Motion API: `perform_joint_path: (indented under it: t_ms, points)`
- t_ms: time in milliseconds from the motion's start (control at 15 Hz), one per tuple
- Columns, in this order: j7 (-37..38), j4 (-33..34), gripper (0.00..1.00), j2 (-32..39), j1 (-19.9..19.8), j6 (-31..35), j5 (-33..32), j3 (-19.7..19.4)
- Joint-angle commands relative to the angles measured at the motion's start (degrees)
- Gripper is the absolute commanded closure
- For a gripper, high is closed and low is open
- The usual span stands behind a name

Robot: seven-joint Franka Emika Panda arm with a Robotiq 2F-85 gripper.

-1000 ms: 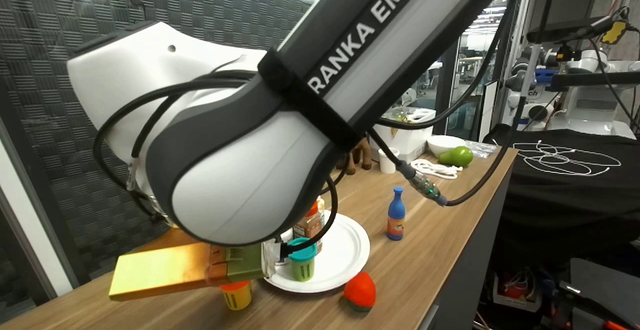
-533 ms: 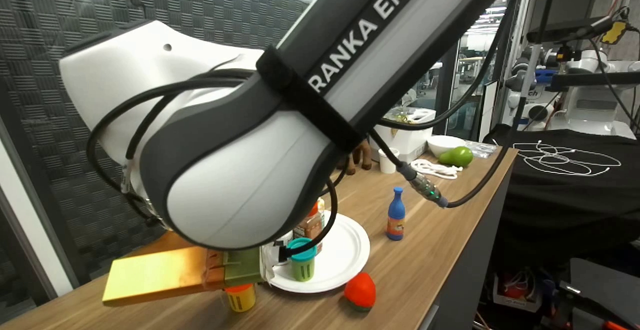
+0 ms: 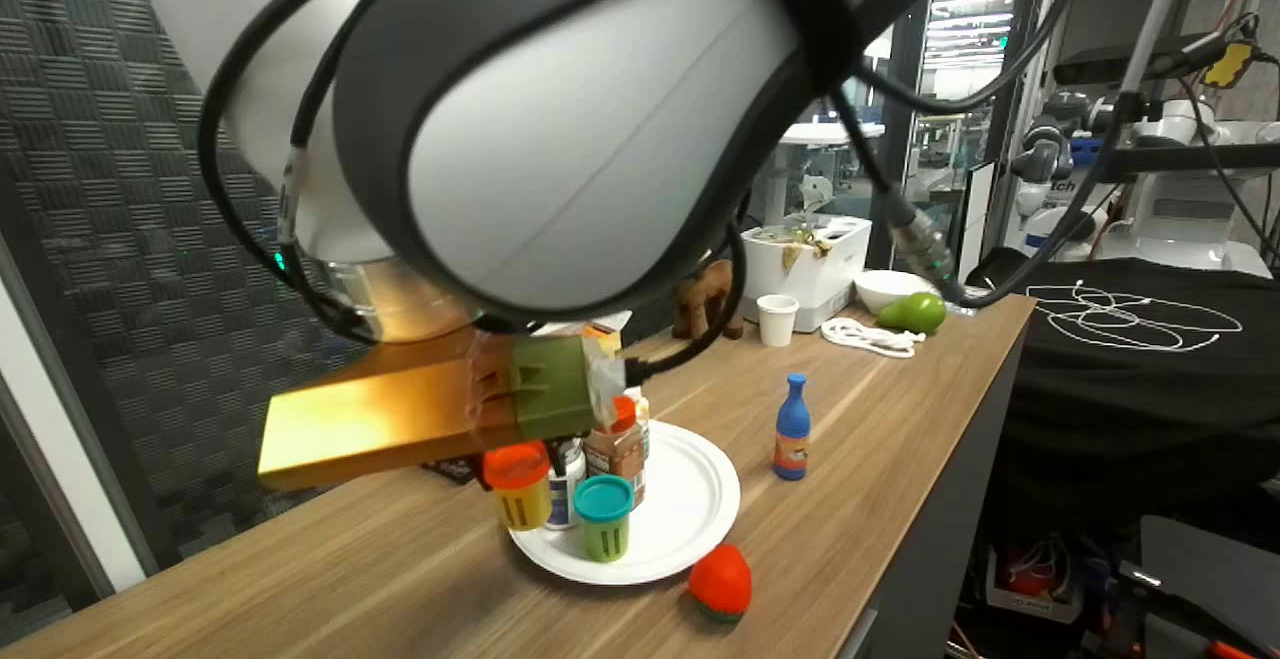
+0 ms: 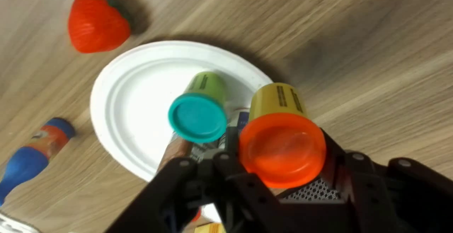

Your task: Put the bottles and the red object on the plate

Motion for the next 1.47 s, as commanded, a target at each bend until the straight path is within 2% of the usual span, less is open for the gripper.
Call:
perform_joint_path:
  t_ms: [0,267,533,933,1400]
  points:
    - [-5.5,-9.6,0.72,-12.4,-1.8,-4.3,-1.7,1.9]
    - [-16.3,-16.5,0.72,-20.5,-6.3,-6.6,1.6,4.4]
    - [-22.2,-23.4,0.72,-23.6,-9.7,-0.7,3.8,5.9]
    - [-23.0,-29.5,0.72,-20.9,-12.0,12.1,2.2,6.2]
    - [-20.1,-29.6,0.72,-17.6,-13.3,22.7,-2.0,3.9]
